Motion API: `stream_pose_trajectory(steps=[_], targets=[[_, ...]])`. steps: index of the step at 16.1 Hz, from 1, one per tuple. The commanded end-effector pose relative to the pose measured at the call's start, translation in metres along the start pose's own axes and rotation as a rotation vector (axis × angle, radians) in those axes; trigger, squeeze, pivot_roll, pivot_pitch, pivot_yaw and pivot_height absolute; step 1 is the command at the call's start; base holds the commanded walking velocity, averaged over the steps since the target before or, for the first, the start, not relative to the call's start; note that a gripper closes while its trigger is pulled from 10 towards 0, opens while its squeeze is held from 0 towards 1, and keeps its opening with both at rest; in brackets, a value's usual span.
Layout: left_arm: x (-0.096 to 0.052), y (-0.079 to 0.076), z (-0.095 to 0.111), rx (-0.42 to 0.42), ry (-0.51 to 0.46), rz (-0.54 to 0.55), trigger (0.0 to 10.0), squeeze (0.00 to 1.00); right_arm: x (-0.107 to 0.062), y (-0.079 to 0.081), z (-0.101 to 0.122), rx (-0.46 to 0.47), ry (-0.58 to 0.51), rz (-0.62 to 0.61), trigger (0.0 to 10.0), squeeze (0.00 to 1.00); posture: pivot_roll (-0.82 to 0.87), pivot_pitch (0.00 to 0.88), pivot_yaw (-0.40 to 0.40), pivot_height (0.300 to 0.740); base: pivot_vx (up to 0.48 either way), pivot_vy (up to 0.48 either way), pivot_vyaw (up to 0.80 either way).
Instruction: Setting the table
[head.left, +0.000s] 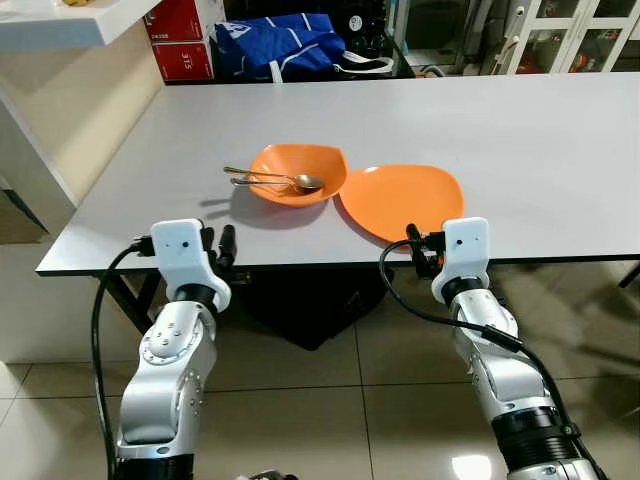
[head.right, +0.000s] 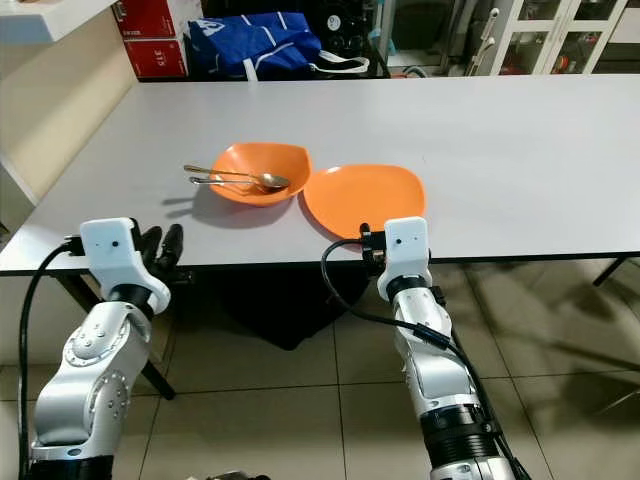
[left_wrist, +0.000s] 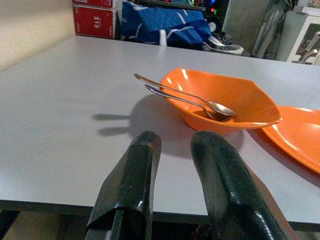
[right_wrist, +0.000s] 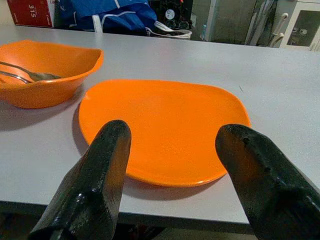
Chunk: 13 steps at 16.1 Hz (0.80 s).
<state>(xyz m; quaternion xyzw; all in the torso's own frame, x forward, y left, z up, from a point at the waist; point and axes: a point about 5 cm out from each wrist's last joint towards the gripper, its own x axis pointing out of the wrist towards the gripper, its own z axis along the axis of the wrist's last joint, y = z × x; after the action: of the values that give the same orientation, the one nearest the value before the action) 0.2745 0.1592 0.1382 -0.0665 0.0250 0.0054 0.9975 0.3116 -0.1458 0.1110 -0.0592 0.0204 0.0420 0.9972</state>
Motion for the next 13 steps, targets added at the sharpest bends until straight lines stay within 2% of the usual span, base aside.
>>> stream_pose_trajectory(steps=[1, 8, 13], targets=[[0.002, -0.0008, -0.0009, -0.005, 0.013, 0.008, 10.0, 0.0, 0.0044, 0.0002, 0.0033, 0.015, 0.005, 0.008, 10.0, 0.0, -0.11, 0.025, 0.067, 0.74, 0.0, 0.0, 0.0], [0.0056, -0.0079, 0.0003, -0.068, 0.008, 0.011, 10.0, 0.0, 0.0058, 0.0025, -0.0007, 0.017, 0.035, 0.031, 10.0, 0.0, -0.11, 0.015, 0.05, 0.74, 0.0, 0.0, 0.0], [0.0076, -0.0078, 0.0021, -0.08, 0.003, 0.012, 10.0, 0.0, 0.0077, 0.0025, -0.0031, 0.017, 0.046, 0.035, 10.0, 0.0, -0.11, 0.002, 0.051, 0.74, 0.0, 0.05, 0.0]])
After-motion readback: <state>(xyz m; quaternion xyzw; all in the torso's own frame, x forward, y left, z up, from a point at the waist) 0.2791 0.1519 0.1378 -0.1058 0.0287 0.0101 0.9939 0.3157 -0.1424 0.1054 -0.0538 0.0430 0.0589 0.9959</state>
